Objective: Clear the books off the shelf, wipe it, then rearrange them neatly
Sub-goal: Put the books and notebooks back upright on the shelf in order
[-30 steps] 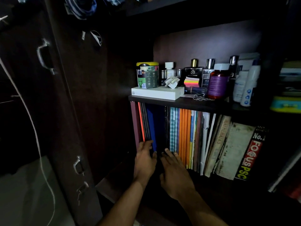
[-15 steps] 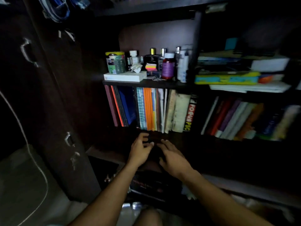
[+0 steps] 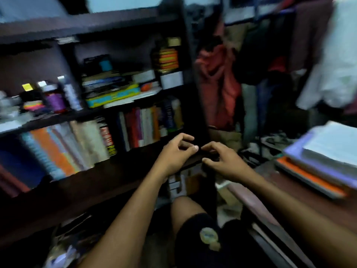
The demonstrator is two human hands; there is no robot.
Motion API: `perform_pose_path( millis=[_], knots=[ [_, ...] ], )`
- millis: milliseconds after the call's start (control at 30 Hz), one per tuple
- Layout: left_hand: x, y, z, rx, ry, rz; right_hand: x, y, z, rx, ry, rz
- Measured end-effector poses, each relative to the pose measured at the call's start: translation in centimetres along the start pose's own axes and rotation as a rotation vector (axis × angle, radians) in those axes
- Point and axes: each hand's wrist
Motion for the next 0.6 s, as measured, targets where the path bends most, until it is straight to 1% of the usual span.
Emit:
perform_pose_path(
  millis=[100, 233, 333, 433, 533, 600],
  knots=[
    [0.8, 7.0, -3.2, -0.016, 0.072, 0.157, -5.3, -4.3, -4.2, -0.045, 0.093, -0.112],
    [0.4, 15.2, -4.9, 0.058, 0.107, 0.375, -11.6, -6.9, -8.0, -0.096, 0.197, -0.143],
    [-0.4, 18.9, -5.0, 0.087, 0.124, 0.494, -15.1, -7.5, -10.4, -0.069, 0.216, -0.180],
    [-0.3, 20.5, -4.3, 0.088, 0.105, 0.530, -17.3, -8.6, -12.8, -0.033, 0.303, -0.248],
    [0.4, 21.2, -3.9, 0.078, 0.093, 0.510, -18.8, -9.8, -16.1, 0.092, 0.437, -0.473],
    [1.1, 21.6, -3.7, 0.058, 0.077, 0.477, -19.4, -10.6, -17.5, 0.267, 0.564, -0.644]
  ],
)
Point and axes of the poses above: each hand's wrist, its own x-axis towards the middle knuckle, its own y-axis out of the palm, z = x × y
